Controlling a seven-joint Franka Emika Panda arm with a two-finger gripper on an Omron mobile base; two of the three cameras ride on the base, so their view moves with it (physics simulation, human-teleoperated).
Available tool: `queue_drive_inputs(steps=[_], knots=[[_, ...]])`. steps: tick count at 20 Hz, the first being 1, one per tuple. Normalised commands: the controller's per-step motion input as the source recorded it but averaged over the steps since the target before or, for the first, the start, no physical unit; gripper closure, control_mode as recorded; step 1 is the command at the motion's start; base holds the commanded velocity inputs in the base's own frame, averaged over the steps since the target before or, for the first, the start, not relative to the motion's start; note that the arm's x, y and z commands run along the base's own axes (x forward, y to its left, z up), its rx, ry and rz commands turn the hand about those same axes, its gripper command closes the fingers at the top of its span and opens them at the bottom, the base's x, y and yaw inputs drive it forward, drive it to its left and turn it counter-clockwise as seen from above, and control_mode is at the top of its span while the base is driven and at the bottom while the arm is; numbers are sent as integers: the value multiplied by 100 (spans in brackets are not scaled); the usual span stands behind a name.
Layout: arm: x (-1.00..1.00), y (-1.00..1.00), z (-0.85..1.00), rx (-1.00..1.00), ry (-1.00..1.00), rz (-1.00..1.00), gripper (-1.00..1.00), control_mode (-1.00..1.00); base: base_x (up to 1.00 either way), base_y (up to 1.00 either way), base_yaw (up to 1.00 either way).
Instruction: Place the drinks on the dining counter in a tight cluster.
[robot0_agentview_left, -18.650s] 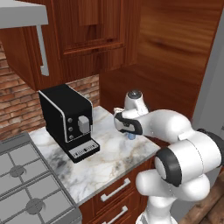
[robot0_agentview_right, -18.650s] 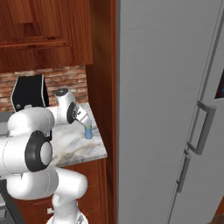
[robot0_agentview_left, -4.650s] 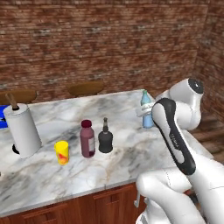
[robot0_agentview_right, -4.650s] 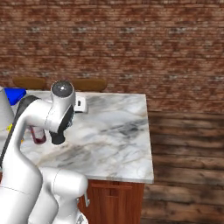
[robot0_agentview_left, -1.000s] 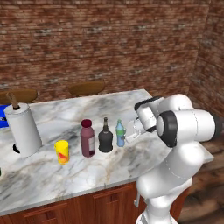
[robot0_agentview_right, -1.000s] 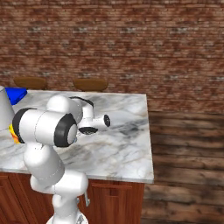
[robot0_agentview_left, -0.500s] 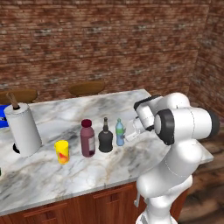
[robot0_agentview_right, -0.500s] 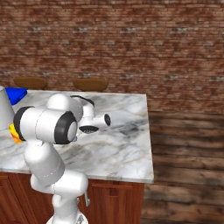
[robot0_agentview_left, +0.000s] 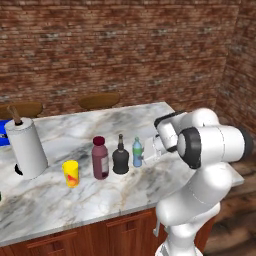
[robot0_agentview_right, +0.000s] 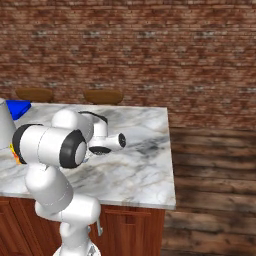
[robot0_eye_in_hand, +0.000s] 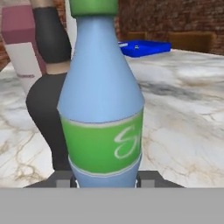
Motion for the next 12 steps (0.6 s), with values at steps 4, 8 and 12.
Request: queue_drive_inputs(steps=[4,8,12], knots=[[-21,0,0,2,-5,0,100,-100,0,0,0],[-3,0,0,0,0,0,100,-100,0,0,0],[0,0,-10,0,0,0,100,-100,0,0,0]])
